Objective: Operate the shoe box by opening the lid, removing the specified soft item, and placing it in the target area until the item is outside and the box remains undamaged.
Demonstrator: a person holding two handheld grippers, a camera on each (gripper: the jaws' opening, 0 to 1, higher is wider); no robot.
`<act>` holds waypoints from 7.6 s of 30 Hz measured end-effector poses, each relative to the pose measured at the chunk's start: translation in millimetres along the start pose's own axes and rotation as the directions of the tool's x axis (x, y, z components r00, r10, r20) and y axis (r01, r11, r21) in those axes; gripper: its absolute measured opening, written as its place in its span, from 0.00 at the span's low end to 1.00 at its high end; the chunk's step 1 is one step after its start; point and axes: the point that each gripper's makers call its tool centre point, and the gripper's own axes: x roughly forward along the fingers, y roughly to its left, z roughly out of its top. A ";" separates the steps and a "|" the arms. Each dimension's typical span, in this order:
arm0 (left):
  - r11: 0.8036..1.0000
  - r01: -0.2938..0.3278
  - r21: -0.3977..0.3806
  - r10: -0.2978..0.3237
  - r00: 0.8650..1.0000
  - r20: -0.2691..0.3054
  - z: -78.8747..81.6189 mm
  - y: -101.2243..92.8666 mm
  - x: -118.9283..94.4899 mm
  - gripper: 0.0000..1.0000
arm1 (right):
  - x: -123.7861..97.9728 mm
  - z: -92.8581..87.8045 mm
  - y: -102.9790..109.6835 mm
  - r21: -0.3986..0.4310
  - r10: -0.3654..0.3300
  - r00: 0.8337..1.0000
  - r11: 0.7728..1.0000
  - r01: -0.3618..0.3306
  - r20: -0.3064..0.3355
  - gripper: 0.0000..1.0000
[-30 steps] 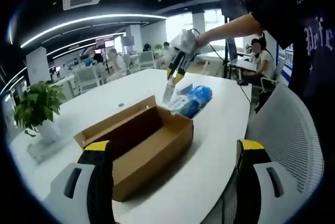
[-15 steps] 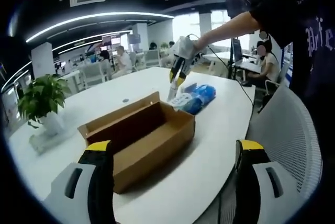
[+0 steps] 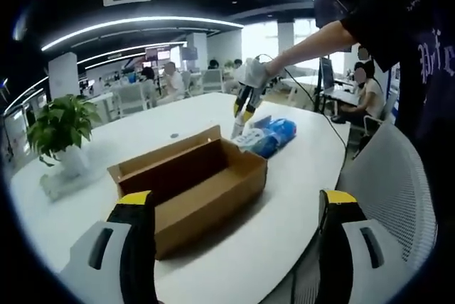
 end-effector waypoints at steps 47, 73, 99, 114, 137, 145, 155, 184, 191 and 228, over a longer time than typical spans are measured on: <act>0.999 -0.015 -0.045 0.014 0.999 -0.040 -22.1 2.3 1.4 0.92 | -1.1 7.8 -18.0 0.040 0.005 1.000 0.999 -0.005 -0.001 0.18; 0.995 -0.067 -0.068 0.063 0.996 -0.067 -36.0 14.6 -2.8 0.89 | -2.2 4.1 -15.2 0.187 -0.002 1.000 0.982 0.005 -0.016 0.20; 0.955 -0.263 -0.136 0.245 0.960 -0.135 -45.9 89.0 -1.3 0.65 | -19.0 20.3 -28.5 0.233 -0.068 0.997 0.971 0.055 0.046 0.28; 0.903 -0.368 -0.223 0.323 0.922 -0.215 -66.4 127.6 4.9 0.41 | -14.6 42.2 -31.2 0.272 -0.095 0.991 0.960 0.066 0.093 0.26; 0.813 -0.459 -0.358 0.360 0.880 -0.311 -93.5 153.0 18.4 0.15 | 13.0 78.3 -34.6 0.446 -0.124 0.976 0.895 0.033 0.177 0.27; 0.779 -0.481 -0.401 0.373 0.871 -0.321 -102.3 159.0 19.1 0.06 | 24.9 82.4 -47.5 0.544 -0.170 0.969 0.838 0.046 0.179 0.25; 0.734 -0.490 -0.470 0.378 0.870 -0.317 -104.5 160.8 19.2 0.05 | 51.8 92.8 -59.2 0.688 -0.234 0.958 0.723 0.056 0.168 0.24; 0.740 -0.521 -0.426 0.398 0.849 -0.347 -109.3 163.8 21.0 0.03 | 87.3 76.0 -62.2 0.879 -0.234 0.972 0.468 0.093 0.021 0.08; 0.744 -0.517 -0.424 0.394 0.851 -0.346 -109.4 163.0 21.6 0.03 | 78.2 75.4 -66.9 0.891 -0.272 0.962 0.441 0.110 0.016 0.04; 0.746 -0.510 -0.428 0.392 0.856 -0.337 -109.0 163.6 21.5 0.04 | 18.6 97.7 -87.5 0.874 -0.393 0.914 0.474 0.112 0.095 0.00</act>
